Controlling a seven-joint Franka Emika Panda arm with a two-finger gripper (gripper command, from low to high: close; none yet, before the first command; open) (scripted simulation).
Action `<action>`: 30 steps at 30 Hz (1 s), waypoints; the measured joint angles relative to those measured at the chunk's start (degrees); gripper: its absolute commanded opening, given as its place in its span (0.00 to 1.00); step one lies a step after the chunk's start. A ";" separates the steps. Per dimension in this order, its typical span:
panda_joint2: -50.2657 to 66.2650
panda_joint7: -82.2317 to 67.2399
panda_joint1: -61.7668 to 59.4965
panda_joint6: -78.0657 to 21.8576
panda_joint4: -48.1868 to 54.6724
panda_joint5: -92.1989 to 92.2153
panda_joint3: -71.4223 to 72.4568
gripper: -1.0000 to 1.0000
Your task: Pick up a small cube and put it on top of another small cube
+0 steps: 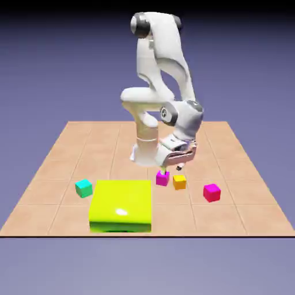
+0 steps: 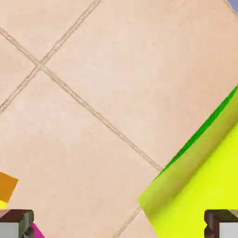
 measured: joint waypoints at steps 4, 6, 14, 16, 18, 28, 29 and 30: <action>6.45 -1.06 -1.07 -8.66 -0.12 -5.20 8.31 0.50; 9.67 -1.59 -2.70 -12.99 -0.18 -7.80 12.46 0.50; 20.39 8.56 -1.25 -9.94 0.00 -23.05 4.23 0.50; 23.84 11.96 -0.65 -8.74 0.06 -28.03 1.32 0.50; 24.48 12.60 -0.54 -8.52 0.07 -28.96 0.78 0.00; 10.07 -1.77 -2.96 -13.53 -0.19 -7.91 12.98 0.00; 10.07 -1.77 -3.06 -13.53 -0.19 -7.90 12.98 0.00; 11.37 -3.23 -2.13 -14.78 1.88 -10.23 13.96 0.00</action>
